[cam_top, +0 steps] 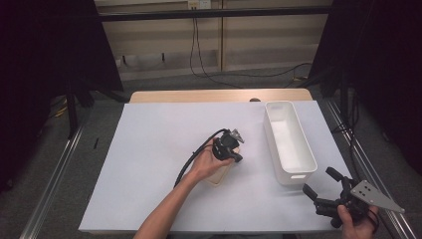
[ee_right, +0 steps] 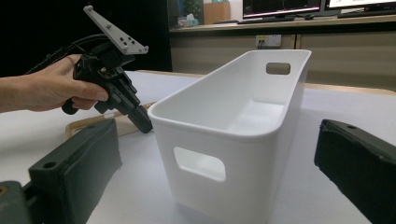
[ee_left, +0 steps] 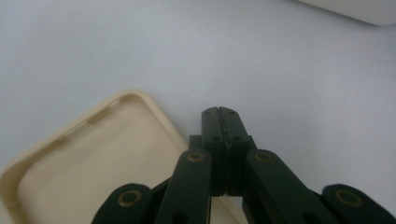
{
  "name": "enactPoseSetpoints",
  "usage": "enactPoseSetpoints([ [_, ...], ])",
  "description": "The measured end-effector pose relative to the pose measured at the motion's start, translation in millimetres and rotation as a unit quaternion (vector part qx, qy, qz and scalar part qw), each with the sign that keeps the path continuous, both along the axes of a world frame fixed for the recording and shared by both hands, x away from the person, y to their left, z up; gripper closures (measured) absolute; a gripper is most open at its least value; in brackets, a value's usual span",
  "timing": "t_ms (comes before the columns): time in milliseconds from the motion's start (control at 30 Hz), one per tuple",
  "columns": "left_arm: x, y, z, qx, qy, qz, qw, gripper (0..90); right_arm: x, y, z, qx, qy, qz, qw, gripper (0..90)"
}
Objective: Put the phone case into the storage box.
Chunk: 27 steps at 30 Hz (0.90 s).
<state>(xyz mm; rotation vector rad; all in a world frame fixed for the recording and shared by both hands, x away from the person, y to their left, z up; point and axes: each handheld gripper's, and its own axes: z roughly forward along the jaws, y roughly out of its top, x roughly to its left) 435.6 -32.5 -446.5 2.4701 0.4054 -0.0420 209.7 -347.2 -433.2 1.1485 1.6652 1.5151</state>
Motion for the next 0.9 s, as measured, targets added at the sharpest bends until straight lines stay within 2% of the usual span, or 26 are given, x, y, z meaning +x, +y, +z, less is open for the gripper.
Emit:
enactPoseSetpoints([
  [167,3.1,7.2,-0.5,-0.002,0.002,0.011,0.9999,90.0,-0.1,0.0,0.0,0.0,0.0,0.0,1.0,0.1],
  [333,3.7,10.1,-0.9,-0.004,0.001,0.011,0.9999,90.0,-0.1,0.1,0.0,0.0,0.0,0.0,1.0,0.1],
  [900,12.3,27.3,-0.7,0.004,-0.008,0.034,0.9994,89.9,-0.2,0.1,0.0,0.0,0.0,-0.001,1.0,0.1],
])
